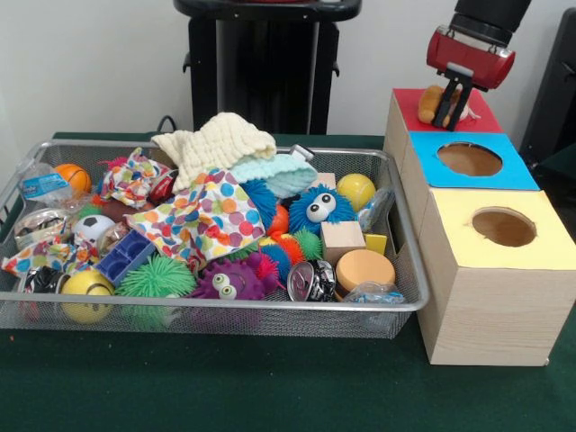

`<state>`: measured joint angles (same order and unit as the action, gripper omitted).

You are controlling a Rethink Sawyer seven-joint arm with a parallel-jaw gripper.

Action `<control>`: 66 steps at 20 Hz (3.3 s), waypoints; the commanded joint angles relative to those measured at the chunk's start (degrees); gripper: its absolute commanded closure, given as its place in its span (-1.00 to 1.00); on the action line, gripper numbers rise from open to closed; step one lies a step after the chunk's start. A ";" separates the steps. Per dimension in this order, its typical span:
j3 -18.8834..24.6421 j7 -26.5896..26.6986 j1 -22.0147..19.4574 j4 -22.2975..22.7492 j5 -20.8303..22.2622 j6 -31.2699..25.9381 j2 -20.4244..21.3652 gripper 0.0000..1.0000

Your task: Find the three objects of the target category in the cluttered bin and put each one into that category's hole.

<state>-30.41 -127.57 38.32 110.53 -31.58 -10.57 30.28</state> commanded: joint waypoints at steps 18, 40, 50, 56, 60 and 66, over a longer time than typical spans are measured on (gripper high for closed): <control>3.25 -9.76 -1.53 3.22 0.86 -8.36 5.71 1.00; 6.46 -7.33 -4.26 6.59 2.51 -2.14 7.13 1.00; 7.30 -7.62 -4.70 7.59 2.47 -0.19 7.07 1.00; 6.77 -7.96 -3.92 7.55 2.28 -0.82 7.14 1.00; 6.32 -8.37 -3.18 7.33 2.06 -1.69 7.19 1.00; 6.20 -8.83 -2.69 7.21 1.80 -1.79 6.95 1.00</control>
<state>-29.95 -127.57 35.84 115.71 -31.58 -12.35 37.68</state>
